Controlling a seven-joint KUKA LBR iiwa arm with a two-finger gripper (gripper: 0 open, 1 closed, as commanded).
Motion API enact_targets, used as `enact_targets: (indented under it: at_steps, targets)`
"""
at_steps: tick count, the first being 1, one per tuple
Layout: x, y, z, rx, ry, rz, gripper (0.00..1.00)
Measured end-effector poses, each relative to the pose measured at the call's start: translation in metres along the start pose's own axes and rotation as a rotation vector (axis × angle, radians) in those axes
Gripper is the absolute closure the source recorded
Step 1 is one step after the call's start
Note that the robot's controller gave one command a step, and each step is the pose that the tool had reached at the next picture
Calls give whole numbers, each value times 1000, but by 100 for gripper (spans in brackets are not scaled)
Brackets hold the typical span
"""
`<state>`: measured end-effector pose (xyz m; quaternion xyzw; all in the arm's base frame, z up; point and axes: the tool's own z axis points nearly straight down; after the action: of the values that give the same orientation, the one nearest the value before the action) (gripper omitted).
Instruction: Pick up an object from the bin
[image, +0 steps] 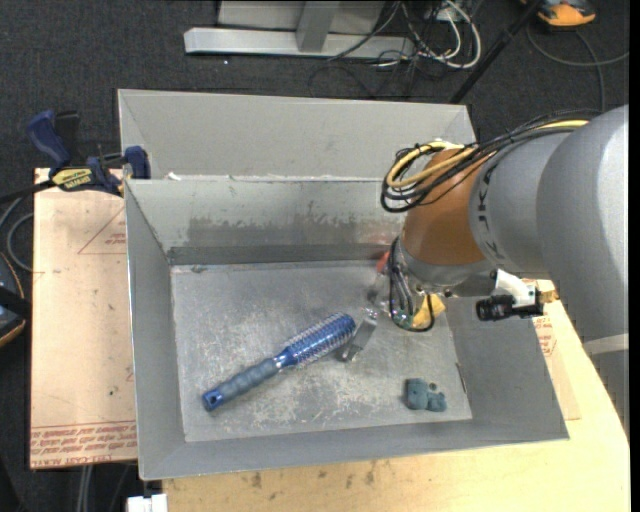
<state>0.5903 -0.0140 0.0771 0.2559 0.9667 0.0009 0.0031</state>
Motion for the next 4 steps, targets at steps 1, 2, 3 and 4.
enact_targets:
  at_steps: [1, 2, 3, 4]
  targets:
    - [29, 57, 2, -5, -11, 150, 0]
    - [37, 122, -7, -2, 2, 10, 0]
    - [122, 170, 1, -8, -6, 208, 0]
    - [123, 117, -117, -2, -1, 107, 0]
